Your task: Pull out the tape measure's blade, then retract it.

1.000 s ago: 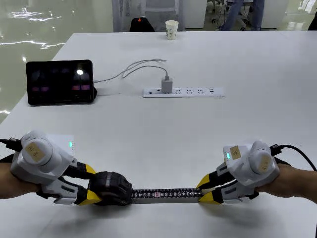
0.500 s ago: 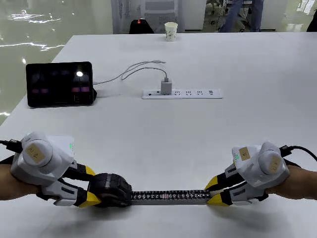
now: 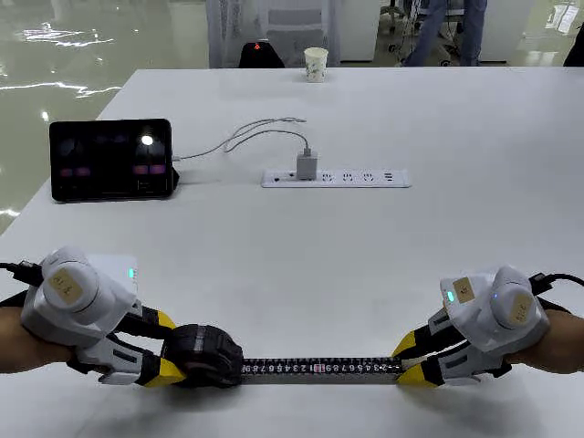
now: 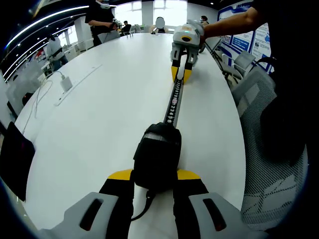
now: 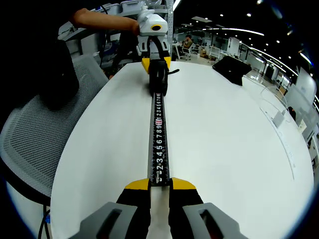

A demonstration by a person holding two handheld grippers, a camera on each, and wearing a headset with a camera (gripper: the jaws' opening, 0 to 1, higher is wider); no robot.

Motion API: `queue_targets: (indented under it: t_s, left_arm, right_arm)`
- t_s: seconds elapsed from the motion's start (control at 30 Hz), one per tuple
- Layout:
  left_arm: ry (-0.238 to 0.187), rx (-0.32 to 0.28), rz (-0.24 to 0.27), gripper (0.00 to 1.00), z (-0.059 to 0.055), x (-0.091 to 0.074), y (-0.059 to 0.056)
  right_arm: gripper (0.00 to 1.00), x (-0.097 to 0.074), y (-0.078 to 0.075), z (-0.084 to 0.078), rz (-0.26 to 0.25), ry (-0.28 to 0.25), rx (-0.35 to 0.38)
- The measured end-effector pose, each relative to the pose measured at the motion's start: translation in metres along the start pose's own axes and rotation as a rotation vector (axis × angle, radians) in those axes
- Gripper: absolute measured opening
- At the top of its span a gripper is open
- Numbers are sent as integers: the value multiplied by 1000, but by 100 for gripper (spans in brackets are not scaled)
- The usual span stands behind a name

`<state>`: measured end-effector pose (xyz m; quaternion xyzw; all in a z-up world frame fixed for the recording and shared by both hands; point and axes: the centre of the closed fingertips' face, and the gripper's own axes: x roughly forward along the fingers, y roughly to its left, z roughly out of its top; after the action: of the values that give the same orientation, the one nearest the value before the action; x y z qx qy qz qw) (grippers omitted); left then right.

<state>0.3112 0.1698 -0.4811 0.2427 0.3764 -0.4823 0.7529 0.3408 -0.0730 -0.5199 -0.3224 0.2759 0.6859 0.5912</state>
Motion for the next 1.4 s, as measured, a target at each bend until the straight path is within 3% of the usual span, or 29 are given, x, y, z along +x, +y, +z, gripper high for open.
queue_targets:
  t_s: [0.7, 1.4]
  left_arm:
    - [1, -6, -2, 24, 2, -2, -3]
    - [30, 10, 6, 25, 3, -1, -2]
  right_arm:
    - [9, -18, 0, -21, -8, 58, 8]
    - [11, -18, 1, -23, -15, 92, 3]
